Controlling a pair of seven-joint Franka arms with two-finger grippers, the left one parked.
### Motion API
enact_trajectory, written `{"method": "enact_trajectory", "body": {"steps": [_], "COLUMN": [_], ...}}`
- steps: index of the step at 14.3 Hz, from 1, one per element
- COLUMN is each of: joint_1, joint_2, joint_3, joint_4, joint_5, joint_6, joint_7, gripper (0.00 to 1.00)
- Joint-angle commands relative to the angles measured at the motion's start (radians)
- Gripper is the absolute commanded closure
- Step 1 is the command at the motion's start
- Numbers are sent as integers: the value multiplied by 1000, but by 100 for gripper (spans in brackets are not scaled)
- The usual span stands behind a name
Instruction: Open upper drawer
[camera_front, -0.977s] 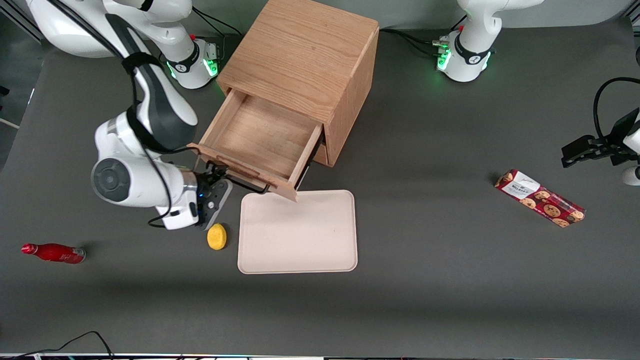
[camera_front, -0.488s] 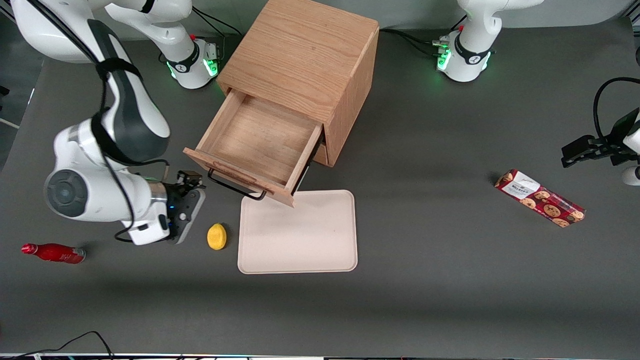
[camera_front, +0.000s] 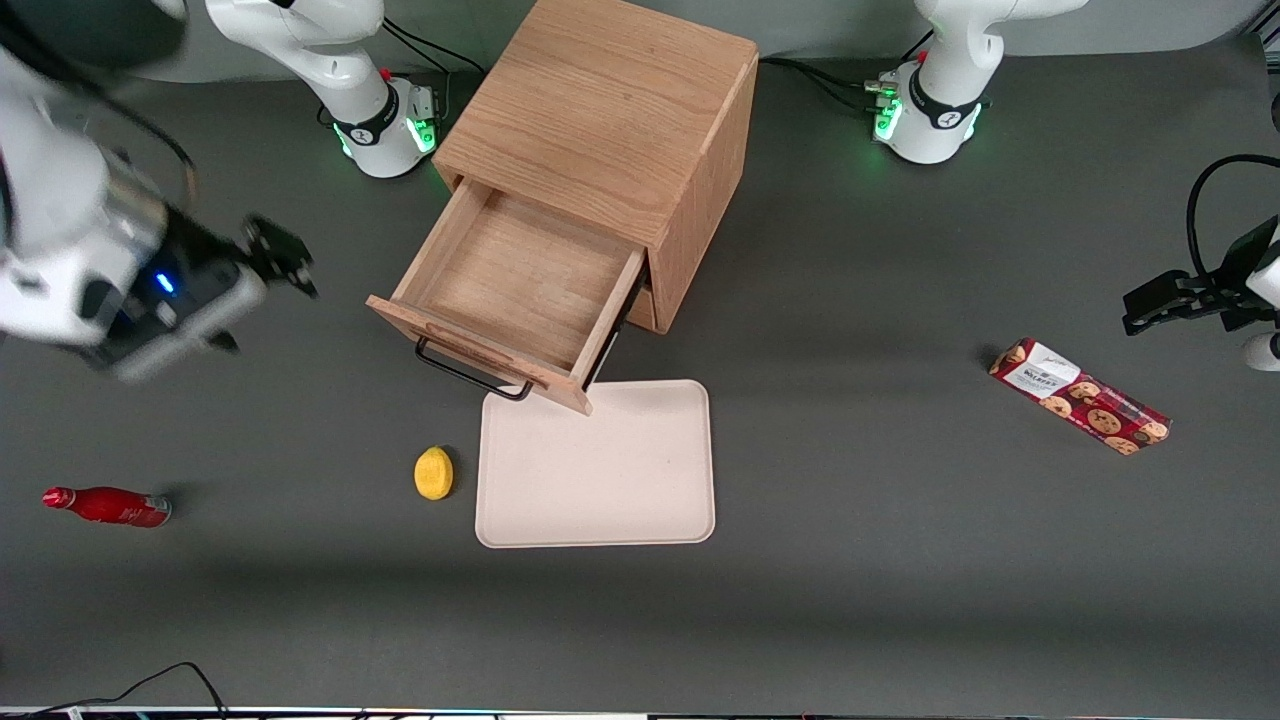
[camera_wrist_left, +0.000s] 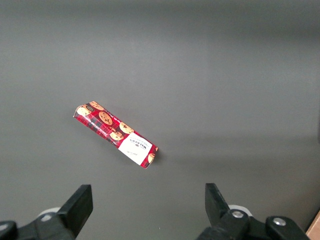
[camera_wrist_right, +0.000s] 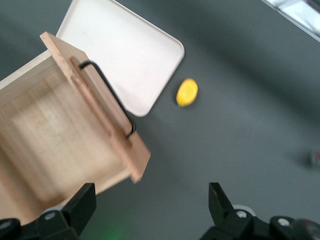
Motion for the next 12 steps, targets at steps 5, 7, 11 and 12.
{"method": "enact_trajectory", "body": {"steps": [5, 7, 11, 12], "joint_1": [10, 14, 17, 18], "joint_2": [-378, -401, -293, -261], "joint_3": [-168, -222, -282, -294], "joint_4": [-423, -470, -329, -294], "joint_5": [58, 66, 49, 49], "joint_6": [86, 66, 62, 56], "joint_7": [369, 362, 339, 336], "gripper": [0, 0, 0, 0]}}
